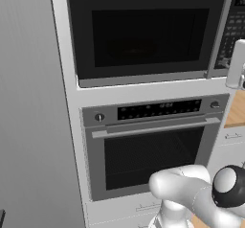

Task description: Open the microwave, place the bowl with waffle inside the microwave, then close the microwave door and turn it on.

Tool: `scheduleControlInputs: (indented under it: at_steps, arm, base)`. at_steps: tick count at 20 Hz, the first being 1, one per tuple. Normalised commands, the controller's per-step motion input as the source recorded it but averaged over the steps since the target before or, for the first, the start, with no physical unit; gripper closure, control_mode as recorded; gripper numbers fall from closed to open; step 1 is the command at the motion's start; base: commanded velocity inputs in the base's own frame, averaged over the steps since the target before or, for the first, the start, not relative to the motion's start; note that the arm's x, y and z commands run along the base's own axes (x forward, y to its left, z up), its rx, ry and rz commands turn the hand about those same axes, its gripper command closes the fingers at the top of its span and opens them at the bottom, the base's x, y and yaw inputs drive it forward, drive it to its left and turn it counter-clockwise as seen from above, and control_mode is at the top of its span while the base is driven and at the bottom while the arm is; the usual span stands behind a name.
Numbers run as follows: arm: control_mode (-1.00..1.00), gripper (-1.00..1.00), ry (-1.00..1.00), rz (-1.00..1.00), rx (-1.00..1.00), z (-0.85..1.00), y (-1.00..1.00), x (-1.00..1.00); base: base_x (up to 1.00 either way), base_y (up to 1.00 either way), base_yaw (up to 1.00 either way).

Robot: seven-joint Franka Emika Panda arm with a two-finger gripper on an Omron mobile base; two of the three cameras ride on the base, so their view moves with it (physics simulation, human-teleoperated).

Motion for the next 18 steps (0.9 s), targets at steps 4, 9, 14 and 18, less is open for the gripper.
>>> scheduleControlInputs:
  at_steps: [4, 9, 14, 18]
  arm:
    - [-1.0, 1.0, 0.0, -0.06, 0.01, -0.26, -0.33, 0.54]
    - [-1.0, 1.0, 0.0, -0.06, 0.01, -0.41, -0.18, 0.39]
    - [-1.0, 1.0, -0.09, -0.05, 0.01, -0.26, -0.61, -0.44]
    - [-1.0, 1.0, -0.11, 0.0, 0.0, 0.0, -0.51, -0.99]
  base:
    - [0.0, 0.0, 0.0]
    - [0.0, 0.0, 0.0]
    - [0.0, 0.0, 0.0]
    - [0.0, 0.0, 0.0]
